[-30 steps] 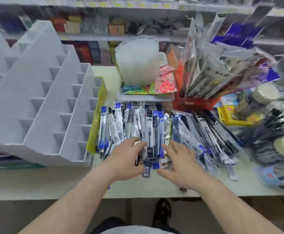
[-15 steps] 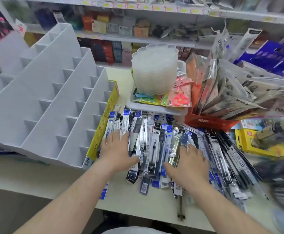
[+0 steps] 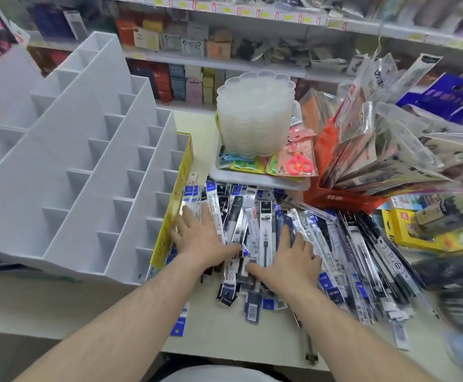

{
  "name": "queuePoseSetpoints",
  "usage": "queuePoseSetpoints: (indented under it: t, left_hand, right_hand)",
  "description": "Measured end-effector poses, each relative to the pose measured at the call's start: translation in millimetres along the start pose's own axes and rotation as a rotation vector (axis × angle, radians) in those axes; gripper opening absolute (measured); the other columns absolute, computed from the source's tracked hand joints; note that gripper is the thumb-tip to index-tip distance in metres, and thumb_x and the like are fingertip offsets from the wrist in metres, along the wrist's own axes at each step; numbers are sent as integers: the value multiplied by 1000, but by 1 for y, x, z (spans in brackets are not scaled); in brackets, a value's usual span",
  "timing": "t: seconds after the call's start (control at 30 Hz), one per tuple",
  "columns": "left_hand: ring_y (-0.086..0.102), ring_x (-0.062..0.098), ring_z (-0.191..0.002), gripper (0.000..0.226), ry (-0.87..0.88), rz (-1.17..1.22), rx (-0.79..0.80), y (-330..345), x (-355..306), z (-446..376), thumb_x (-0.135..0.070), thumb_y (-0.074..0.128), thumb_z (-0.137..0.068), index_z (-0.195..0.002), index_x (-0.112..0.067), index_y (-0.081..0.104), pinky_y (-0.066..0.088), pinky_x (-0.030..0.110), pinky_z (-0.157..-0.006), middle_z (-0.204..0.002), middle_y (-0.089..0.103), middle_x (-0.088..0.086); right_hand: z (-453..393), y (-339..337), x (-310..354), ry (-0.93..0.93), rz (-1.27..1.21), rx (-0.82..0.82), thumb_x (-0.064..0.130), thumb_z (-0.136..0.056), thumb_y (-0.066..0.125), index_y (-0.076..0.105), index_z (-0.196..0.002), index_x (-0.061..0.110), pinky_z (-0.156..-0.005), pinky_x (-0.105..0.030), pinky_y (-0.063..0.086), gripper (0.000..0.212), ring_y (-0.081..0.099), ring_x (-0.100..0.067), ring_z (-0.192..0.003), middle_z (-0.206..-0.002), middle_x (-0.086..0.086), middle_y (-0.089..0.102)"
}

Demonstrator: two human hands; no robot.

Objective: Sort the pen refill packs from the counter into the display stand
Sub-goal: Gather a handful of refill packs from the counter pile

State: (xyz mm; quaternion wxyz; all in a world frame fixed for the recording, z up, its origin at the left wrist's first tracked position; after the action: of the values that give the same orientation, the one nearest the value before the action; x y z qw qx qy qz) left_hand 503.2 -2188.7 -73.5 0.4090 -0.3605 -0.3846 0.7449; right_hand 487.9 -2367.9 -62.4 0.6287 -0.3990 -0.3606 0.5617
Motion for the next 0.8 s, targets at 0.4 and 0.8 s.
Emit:
queuePoseSetpoints:
  t: [0.4,0.8]
  left_hand:
    - [21,35,-143,113,37,114,10,-3,-2,2,-85,59,-65,-152,-27,17,27,51,-111,-155,17,16]
    - [55,31,-119,102,-210,419,52,-12,11,-19,-55,84,-66,-141,-10,31,52,39,-91,-136,51,11]
  right_hand:
    - [-12,-26,-55,153,19,-131,71,-77,58,24,-151,18,-113,-47,28,97,27,-33,-143,-157,-13,29]
    - [25,0,20,-519,-58,-139,53,-88,53,24,-153,25,-121,-45,5,76,5,-26,-150,-162,-5,11]
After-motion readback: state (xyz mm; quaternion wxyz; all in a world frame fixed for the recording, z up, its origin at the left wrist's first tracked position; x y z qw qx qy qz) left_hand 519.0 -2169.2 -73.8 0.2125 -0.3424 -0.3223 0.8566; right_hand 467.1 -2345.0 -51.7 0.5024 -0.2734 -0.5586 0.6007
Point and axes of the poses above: each hand's wrist, its own z-axis away from the middle knuckle, its own y-axis out of the palm, x = y × z, the point moved 1 cm from there along -z, towards the middle knuckle
